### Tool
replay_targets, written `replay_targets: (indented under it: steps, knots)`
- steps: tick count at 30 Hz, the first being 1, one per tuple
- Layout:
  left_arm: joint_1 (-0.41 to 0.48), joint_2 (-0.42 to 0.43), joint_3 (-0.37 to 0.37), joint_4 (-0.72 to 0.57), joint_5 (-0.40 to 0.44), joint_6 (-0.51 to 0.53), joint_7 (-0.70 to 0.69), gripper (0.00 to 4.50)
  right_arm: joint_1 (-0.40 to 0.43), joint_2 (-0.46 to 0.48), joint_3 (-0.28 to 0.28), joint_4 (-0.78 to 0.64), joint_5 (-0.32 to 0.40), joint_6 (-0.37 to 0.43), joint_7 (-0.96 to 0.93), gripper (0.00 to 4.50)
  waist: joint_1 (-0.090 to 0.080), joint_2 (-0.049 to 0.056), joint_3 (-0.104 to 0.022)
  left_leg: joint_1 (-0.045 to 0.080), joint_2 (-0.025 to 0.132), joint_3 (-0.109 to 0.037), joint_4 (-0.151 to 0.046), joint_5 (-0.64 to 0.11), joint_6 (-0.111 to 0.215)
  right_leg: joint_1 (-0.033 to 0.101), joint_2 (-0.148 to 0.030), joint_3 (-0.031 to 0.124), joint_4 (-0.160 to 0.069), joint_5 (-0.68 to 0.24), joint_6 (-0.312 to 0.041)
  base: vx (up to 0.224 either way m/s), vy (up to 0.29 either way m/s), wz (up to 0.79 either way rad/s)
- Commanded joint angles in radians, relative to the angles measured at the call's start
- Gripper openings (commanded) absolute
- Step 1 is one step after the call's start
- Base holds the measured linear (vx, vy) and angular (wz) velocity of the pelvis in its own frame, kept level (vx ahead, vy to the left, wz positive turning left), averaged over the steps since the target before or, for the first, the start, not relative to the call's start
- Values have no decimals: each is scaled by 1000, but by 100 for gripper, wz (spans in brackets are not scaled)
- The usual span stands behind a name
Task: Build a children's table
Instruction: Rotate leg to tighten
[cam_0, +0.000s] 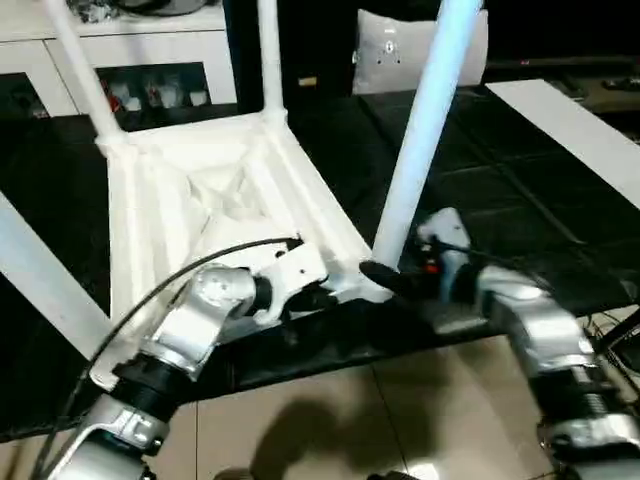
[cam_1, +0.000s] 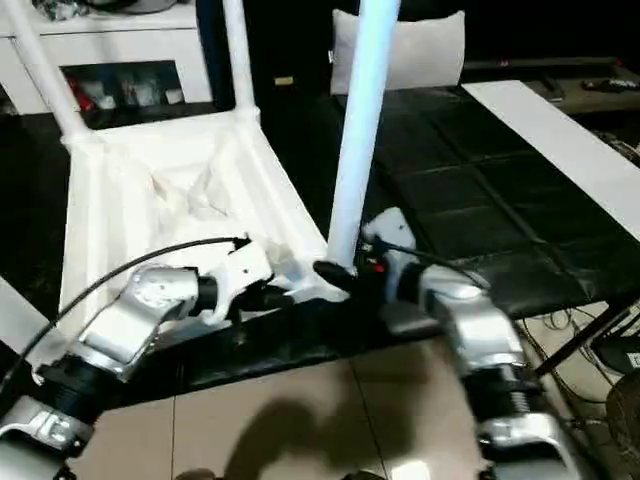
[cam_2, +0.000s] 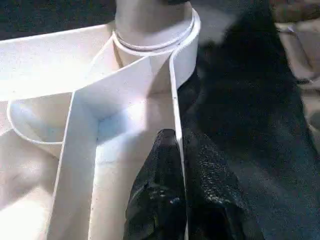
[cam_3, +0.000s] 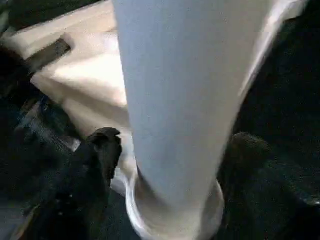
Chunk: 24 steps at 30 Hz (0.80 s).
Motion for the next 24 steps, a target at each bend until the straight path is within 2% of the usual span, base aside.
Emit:
replay_targets:
  steps: [1, 2, 6, 9, 13, 17, 24]
  knots:
    - [-13, 28, -34, -12, -22, -84, -98, 0, 13, -42, 17, -33, 17, 2, 86, 418, -3, 2, -68, -9, -18, 29, -65, -192, 56, 69, -19, 27, -74, -239, -194, 0, 0, 0]
    - [-13, 42, -40, -8, -23, -107, -124, 0, 19, -61, 24, -42, 23, 6, 121, 418, -3, 0, -69, -9, -17, 29, -65, -189, 58, 69, -19, 28, -72, -226, -199, 0, 0, 0]
    - [-10, 71, -49, -9, -46, -148, -207, 0, 31, -105, 49, -68, 50, 5, 232, 418, -1, 3, -69, -8, -14, 29, -64, -189, 67, 69, -20, 27, -67, -197, -219, 0, 0, 0]
    - [-11, 96, -67, -4, -44, -165, -253, 0, 32, -120, 62, -77, 64, -1, 290, 381, 2, 5, -69, -7, -11, 29, -65, -188, 66, 69, -21, 27, -64, -182, -235, 0, 0, 0]
    - [-10, 119, -86, 2, -52, -197, -311, 0, 17, -128, 82, -64, 67, -15, 352, 347, 6, 6, -67, -5, -10, 29, -67, -211, 59, 68, -22, 28, -67, -216, -233, 0, 0, 0]
    - [-7, 129, -91, -15, -67, -201, -348, 0, 6, -130, 103, -64, 90, 18, 412, 312, 10, 6, -67, -5, -9, 29, -67, -216, 54, 69, -22, 27, -66, -222, -234, 0, 0, 0]
    - [-8, 136, -89, -14, -73, -210, -362, 0, 3, -117, 119, -55, 90, 23, 440, 249, 10, -1, -69, -7, -10, 29, -66, -190, 52, 70, -23, 28, -64, -217, -229, 0, 0, 0]
